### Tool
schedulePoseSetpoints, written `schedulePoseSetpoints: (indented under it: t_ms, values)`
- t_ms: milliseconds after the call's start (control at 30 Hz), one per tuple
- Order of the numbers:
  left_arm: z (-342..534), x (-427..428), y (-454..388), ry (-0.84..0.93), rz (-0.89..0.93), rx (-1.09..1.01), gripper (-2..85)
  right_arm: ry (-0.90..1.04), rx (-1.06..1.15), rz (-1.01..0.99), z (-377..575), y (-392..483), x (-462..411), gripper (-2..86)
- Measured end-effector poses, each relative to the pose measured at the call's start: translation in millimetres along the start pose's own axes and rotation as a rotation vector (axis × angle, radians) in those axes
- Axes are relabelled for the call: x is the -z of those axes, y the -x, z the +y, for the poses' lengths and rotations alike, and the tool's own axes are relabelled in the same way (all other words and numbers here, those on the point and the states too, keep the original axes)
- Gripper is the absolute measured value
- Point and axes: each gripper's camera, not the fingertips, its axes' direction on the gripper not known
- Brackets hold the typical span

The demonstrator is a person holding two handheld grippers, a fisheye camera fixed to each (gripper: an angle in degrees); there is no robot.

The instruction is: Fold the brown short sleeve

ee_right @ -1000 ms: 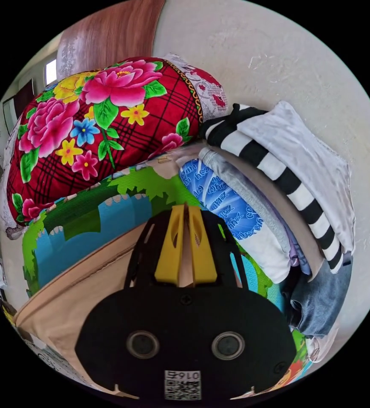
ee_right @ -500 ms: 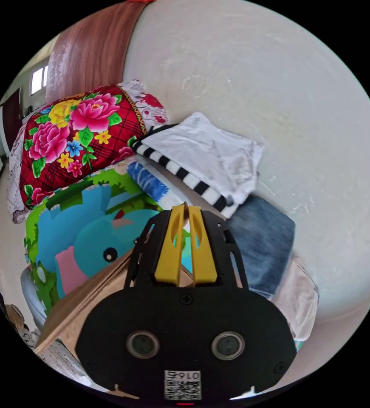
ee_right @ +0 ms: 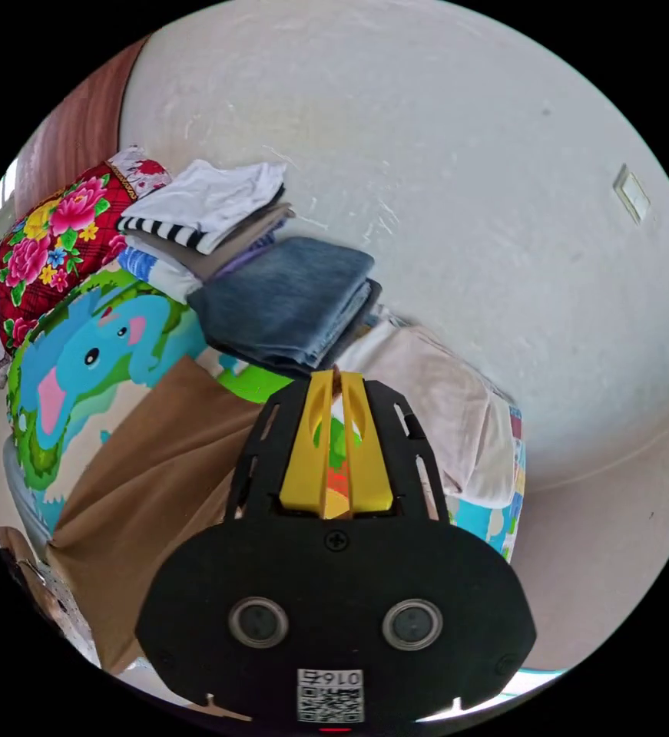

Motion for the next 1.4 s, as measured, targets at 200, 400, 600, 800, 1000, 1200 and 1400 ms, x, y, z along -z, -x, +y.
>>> schedulePoseSetpoints:
  t_ms: [200,400,600,800,1000,1200,1400]
  values:
    - [-12,-90,28,0.114,-0.027,0.107,-0.9,0.096,-0.064,-0.009,111,-52,-43,0.6]
    - [-39,-134,25,0.09,-0.12,0.109,-0.9,0.058,-0.059,-0.034,183,-64,-27,0.8]
    - [-40,-187,35,0.045,-0.188,0.252,-0.8,0.151,-0.085,0.016,238,-65,-3,1.9]
    - [-50,-216,23,0.108,-0.12,0.195,0.7,0.114,-0.242,0.019,344,-83,63,6.1]
    - [-51,-158,8,0.042,-0.194,0.118,4.2,-0.085,-0.217,-0.069,506,-39,210,6.9]
    - [-9,-34,15,0.06,-0.559,0.221,6.2,-0.218,-0.213,-0.242,709,64,344,10.0]
    - [27,3,-8,0.194,-0.745,0.255,9.5,-0.197,-0.378,-0.355,860,170,405,12.8]
